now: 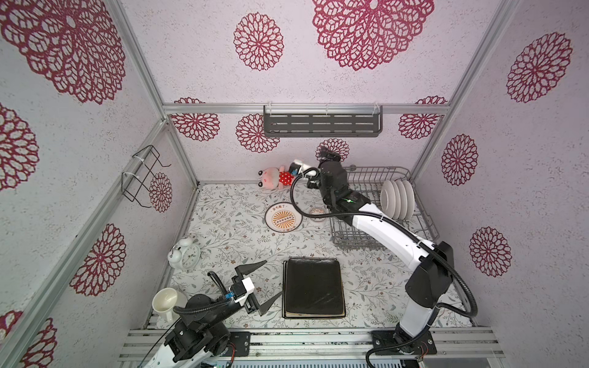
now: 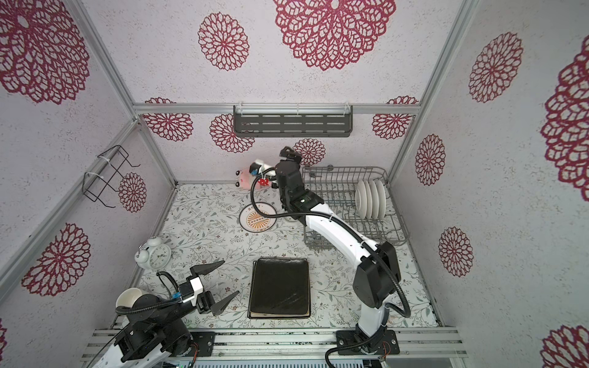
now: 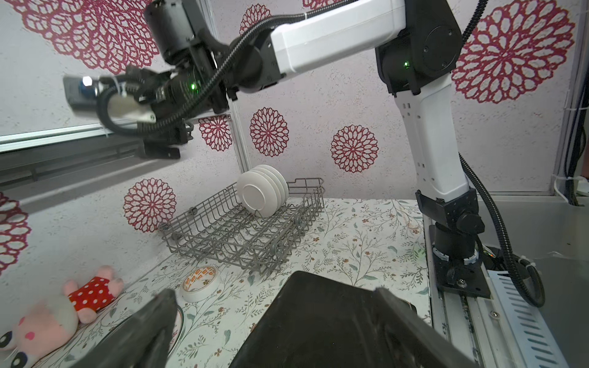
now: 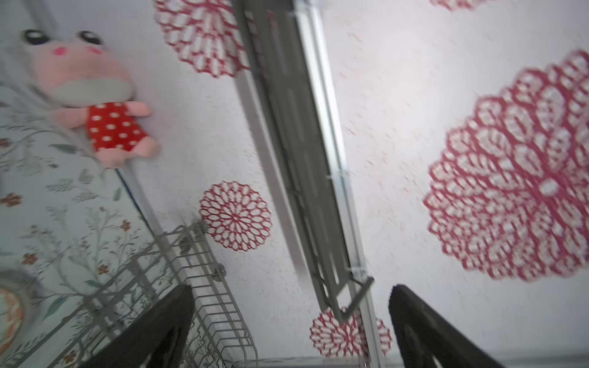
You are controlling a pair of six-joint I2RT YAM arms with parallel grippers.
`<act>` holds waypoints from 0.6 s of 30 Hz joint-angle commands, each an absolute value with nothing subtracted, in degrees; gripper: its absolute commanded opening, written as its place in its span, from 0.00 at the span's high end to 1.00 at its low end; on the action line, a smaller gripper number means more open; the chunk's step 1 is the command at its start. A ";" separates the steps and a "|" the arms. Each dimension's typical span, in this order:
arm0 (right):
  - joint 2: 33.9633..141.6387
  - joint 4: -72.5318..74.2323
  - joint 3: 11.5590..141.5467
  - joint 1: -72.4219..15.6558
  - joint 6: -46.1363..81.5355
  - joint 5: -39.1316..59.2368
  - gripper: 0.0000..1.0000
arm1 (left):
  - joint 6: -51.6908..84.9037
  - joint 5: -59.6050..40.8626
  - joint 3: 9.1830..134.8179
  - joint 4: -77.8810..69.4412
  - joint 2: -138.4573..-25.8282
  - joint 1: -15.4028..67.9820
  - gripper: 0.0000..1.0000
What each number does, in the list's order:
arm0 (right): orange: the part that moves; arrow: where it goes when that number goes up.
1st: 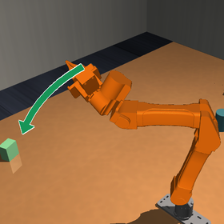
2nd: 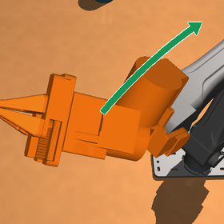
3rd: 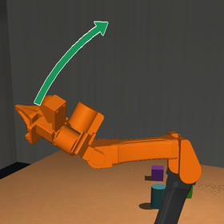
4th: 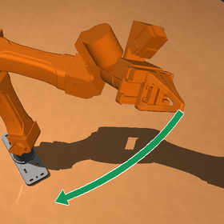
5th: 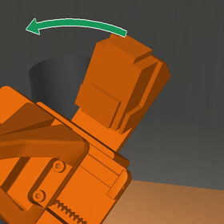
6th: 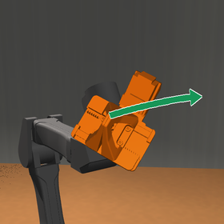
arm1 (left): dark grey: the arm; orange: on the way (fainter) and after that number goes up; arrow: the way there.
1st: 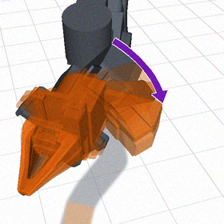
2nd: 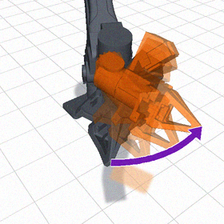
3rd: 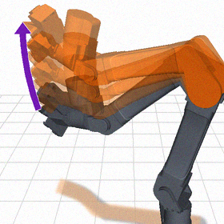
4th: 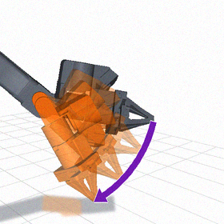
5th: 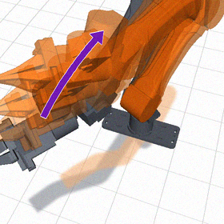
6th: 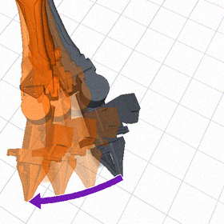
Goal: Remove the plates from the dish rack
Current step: 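Move the right gripper back to the white plates in the rack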
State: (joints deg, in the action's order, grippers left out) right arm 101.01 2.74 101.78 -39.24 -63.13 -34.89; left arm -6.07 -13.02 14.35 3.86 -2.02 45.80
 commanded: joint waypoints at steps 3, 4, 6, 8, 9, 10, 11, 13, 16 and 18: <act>95.55 -21.15 116.97 -30.16 -32.60 -33.36 0.04 | -7.65 -12.75 13.93 2.94 -2.37 45.16 0.03; 94.98 -27.23 120.00 -27.00 -25.39 -27.59 0.10 | -7.69 -12.91 13.91 2.99 -2.37 45.05 0.03; 92.45 -31.78 120.00 -20.28 -14.95 -16.53 0.19 | -7.65 -12.90 13.93 2.99 -2.54 44.87 0.02; 89.17 -31.25 115.33 -14.01 -8.54 -8.58 0.22 | -7.62 -13.22 13.89 2.99 -2.81 44.73 0.03; 87.82 -30.95 112.75 -10.96 -5.66 -6.02 0.22 | -7.58 -13.33 13.90 3.06 -2.90 44.67 0.03; 87.18 -31.47 111.13 -7.86 -2.76 -4.46 0.22 | -7.65 -13.34 13.97 3.06 -2.98 44.67 0.03; 87.22 -33.16 110.38 -4.92 -0.16 -2.51 0.21 | -7.60 -13.27 13.94 3.01 -2.96 44.74 0.03; 88.74 -38.31 109.56 2.15 6.55 3.01 0.16 | -7.69 -13.05 13.91 2.98 -3.13 44.63 0.03; 88.80 -36.99 102.06 7.20 9.83 7.69 0.06 | -7.73 -13.09 13.91 2.98 -3.38 44.65 0.03; 88.13 -34.70 96.87 8.28 8.99 9.59 0.04 | -7.82 -13.11 13.93 2.99 -3.58 44.65 0.03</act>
State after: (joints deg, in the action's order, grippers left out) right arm 87.72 -32.29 101.54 7.86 2.26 1.58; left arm -6.46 -12.97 14.26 3.73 -3.03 45.15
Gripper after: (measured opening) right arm 0.958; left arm 0.975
